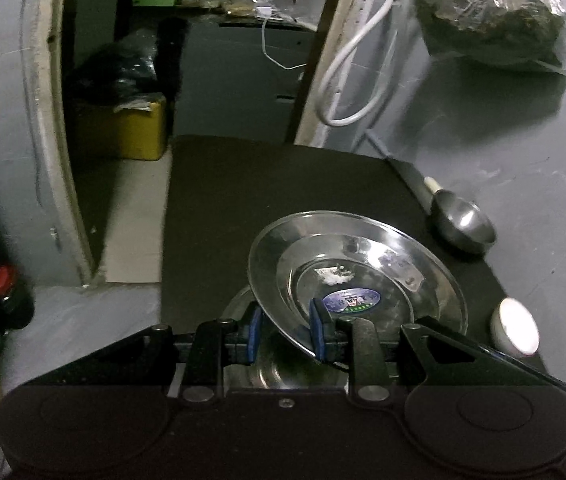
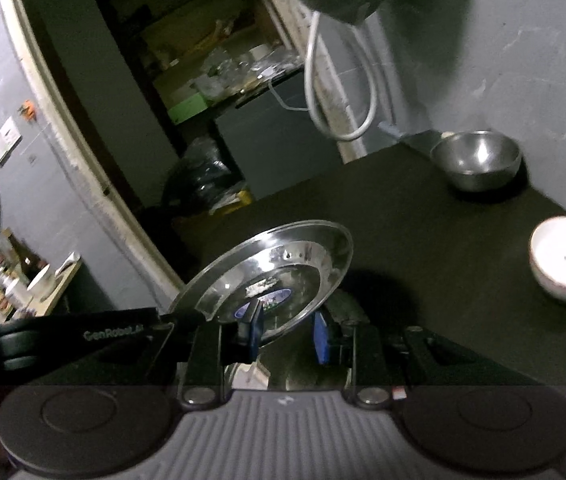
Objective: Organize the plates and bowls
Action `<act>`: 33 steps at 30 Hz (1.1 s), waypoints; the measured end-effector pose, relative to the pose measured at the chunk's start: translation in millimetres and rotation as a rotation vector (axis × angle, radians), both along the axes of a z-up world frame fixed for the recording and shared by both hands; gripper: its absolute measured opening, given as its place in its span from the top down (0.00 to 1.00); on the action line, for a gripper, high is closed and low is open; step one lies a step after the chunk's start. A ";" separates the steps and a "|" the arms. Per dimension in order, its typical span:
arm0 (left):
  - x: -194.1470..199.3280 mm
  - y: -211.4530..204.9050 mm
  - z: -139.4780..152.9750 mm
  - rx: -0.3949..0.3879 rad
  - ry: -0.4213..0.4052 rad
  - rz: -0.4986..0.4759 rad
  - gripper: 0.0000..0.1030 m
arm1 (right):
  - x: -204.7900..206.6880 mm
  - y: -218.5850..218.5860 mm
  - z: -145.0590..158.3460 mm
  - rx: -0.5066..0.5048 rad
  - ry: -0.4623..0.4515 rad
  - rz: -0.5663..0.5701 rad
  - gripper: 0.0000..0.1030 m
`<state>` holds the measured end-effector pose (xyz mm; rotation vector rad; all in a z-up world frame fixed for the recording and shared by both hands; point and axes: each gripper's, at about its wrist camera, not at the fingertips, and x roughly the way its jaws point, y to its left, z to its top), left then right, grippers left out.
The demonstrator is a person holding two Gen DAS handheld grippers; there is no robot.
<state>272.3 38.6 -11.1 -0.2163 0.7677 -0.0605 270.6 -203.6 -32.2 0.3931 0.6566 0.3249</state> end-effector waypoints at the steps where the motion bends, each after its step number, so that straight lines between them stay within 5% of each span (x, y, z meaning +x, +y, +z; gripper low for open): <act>1: -4.9 1.2 -0.5 0.012 -0.003 0.002 0.74 | -5.7 3.6 -1.3 -0.003 0.002 0.005 0.71; 17: -29.2 -12.7 -22.5 0.121 0.026 0.011 0.71 | -37.6 15.2 -20.3 -0.054 0.068 0.009 0.71; 33: -6.8 -17.7 -38.1 0.104 0.084 0.042 0.70 | -16.7 19.0 -22.5 -0.115 0.119 0.049 0.71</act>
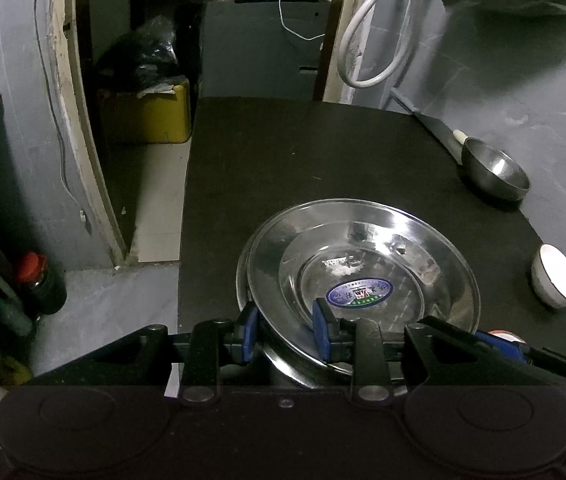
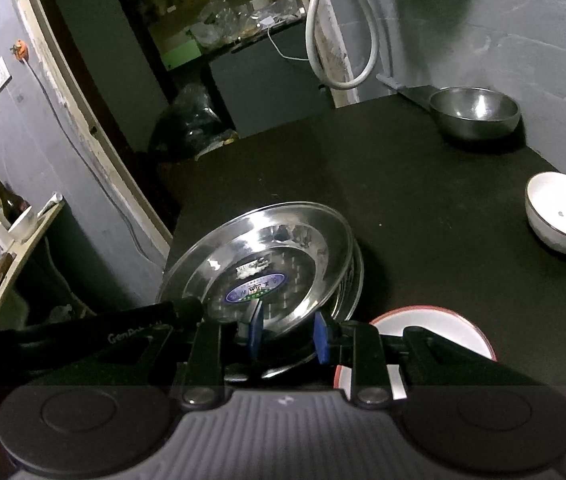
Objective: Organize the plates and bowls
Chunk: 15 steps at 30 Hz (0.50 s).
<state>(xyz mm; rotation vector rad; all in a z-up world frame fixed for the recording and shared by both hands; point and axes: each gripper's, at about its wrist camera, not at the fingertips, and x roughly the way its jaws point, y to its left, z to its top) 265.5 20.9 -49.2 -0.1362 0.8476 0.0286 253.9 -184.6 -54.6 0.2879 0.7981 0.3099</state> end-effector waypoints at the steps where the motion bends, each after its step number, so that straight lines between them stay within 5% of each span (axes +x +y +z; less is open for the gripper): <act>1: 0.5 -0.6 -0.5 0.004 -0.002 0.001 0.69 | 1.9 0.3 -0.4 0.000 0.005 0.003 0.71; 15: -1.8 -7.3 -1.9 0.072 -0.004 -0.049 0.61 | 5.4 0.2 -2.0 0.001 0.032 0.006 0.68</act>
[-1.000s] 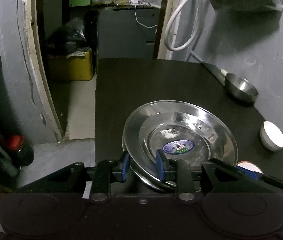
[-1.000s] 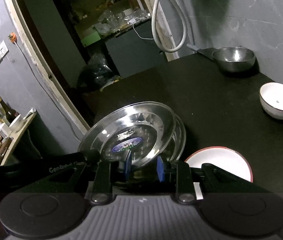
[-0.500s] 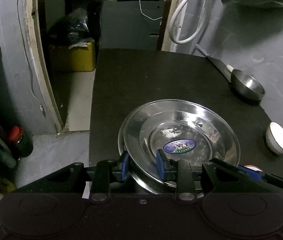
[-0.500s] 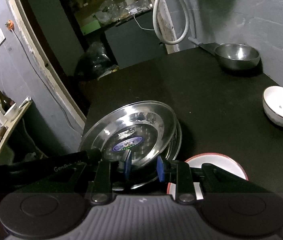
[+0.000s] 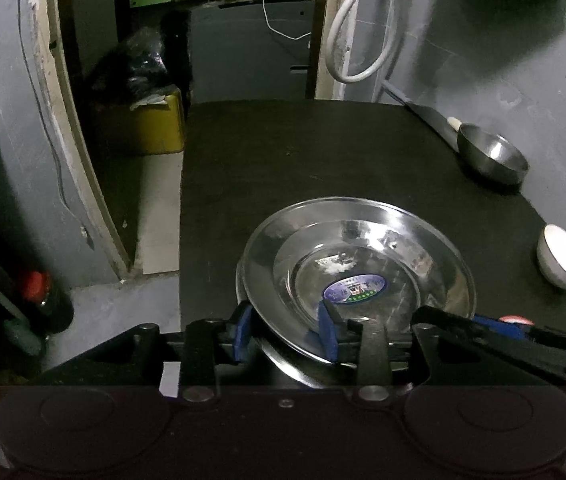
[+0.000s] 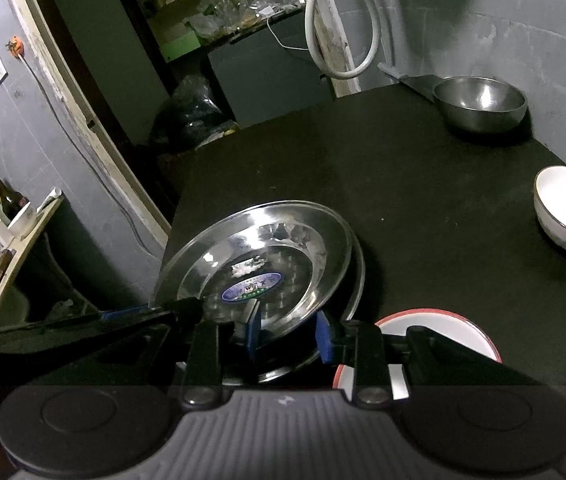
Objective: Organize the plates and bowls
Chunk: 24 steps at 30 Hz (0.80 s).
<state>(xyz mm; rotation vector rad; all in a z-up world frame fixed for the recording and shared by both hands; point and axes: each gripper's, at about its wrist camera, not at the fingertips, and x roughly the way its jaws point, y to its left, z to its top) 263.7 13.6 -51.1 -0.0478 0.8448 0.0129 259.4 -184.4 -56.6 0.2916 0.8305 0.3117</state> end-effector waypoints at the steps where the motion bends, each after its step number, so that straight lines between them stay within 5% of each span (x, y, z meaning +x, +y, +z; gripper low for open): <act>1: -0.4 -0.7 -0.1 0.008 0.001 -0.003 0.60 | -0.1 0.8 0.7 -0.009 -0.002 -0.001 0.66; 14: -26.8 31.8 25.1 0.047 -0.050 0.085 0.27 | 4.0 1.8 1.2 0.012 -0.013 -0.003 0.13; 17: -42.4 45.3 39.9 0.028 -0.106 0.091 0.11 | 1.8 6.3 2.0 -0.002 -0.024 -0.010 0.10; 24: -76.0 48.9 74.8 -0.030 -0.233 0.070 0.01 | -34.0 -1.8 28.2 -0.036 -0.087 -0.070 0.02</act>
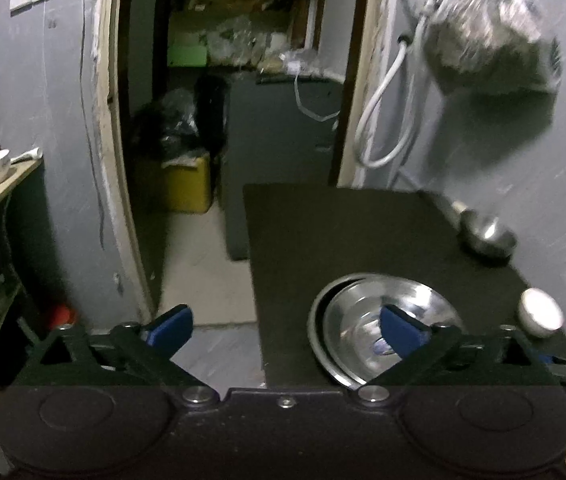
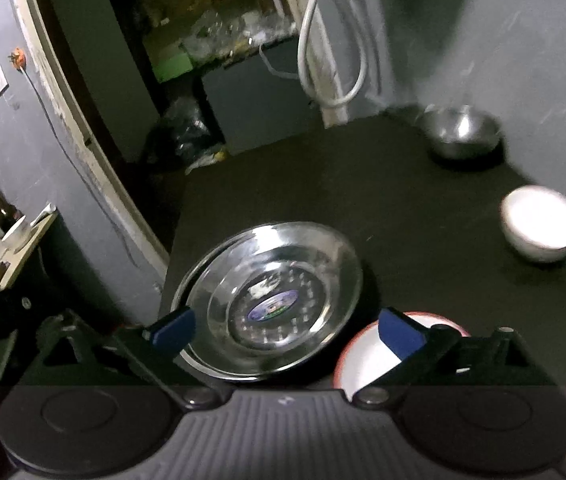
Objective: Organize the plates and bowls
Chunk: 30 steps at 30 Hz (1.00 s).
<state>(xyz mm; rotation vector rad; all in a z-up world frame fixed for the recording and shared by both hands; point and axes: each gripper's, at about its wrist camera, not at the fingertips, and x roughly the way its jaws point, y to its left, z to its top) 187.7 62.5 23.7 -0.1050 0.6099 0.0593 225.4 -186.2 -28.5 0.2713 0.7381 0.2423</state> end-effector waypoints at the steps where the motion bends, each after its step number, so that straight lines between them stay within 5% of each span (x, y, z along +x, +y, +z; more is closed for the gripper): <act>1: -4.3 -1.5 3.5 -0.009 -0.017 -0.007 0.01 | -7.7 -4.4 6.6 -0.005 -0.019 -0.009 0.00; 12: -64.7 -19.9 23.9 0.007 -0.099 -0.063 0.01 | -131.2 -73.4 61.1 -0.094 -0.172 -0.135 0.00; 18: -86.3 -55.4 34.0 -0.074 -0.103 -0.082 0.01 | -170.8 -114.0 84.8 -0.181 -0.199 -0.201 0.00; 24: -117.7 -118.4 53.2 -0.034 -0.154 -0.217 0.01 | -218.2 -144.9 97.0 -0.213 -0.227 -0.236 0.00; 30: -153.4 -138.6 50.8 0.035 -0.159 -0.239 0.01 | -234.0 -157.9 93.5 -0.181 -0.240 -0.242 0.00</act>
